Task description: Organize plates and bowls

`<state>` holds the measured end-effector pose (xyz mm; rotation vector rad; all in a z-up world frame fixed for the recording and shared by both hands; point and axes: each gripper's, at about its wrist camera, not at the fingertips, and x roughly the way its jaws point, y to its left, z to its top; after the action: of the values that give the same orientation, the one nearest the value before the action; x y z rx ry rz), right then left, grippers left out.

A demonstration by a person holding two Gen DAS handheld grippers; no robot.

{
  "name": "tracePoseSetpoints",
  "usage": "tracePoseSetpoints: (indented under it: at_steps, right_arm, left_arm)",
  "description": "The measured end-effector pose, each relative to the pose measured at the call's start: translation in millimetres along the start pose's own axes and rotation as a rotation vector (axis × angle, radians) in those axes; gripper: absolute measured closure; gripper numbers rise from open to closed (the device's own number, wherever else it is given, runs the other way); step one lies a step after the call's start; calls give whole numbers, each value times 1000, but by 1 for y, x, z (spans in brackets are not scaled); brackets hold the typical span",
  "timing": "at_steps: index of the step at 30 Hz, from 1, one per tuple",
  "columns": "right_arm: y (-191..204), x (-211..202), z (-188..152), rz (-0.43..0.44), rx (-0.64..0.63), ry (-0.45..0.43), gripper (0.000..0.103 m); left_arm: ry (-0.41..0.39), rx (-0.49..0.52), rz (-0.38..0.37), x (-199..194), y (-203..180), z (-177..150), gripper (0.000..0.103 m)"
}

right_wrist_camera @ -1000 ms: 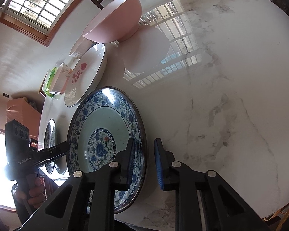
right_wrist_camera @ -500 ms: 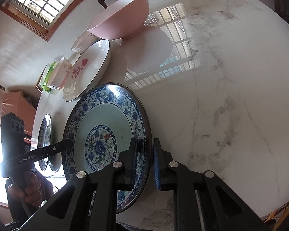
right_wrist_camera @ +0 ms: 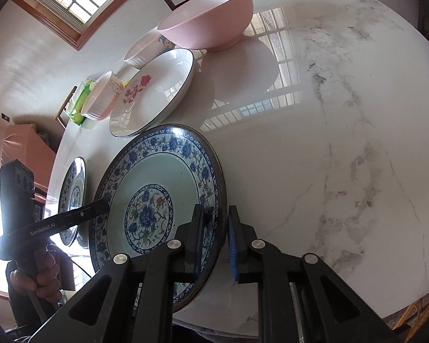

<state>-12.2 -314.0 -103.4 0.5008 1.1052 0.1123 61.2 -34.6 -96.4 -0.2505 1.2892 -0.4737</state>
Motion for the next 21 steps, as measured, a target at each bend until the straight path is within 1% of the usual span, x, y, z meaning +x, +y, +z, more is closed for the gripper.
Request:
tracePoseSetpoints:
  at_steps: [10,21]
  right_arm:
    - [23,10,-1,10,-46,13,88]
    - [41,14,2,21,-80,3,87]
  left_arm:
    - [-26,-34,18,-14,19,-2,85]
    - [-67,-49,32,-30,31,-5,85]
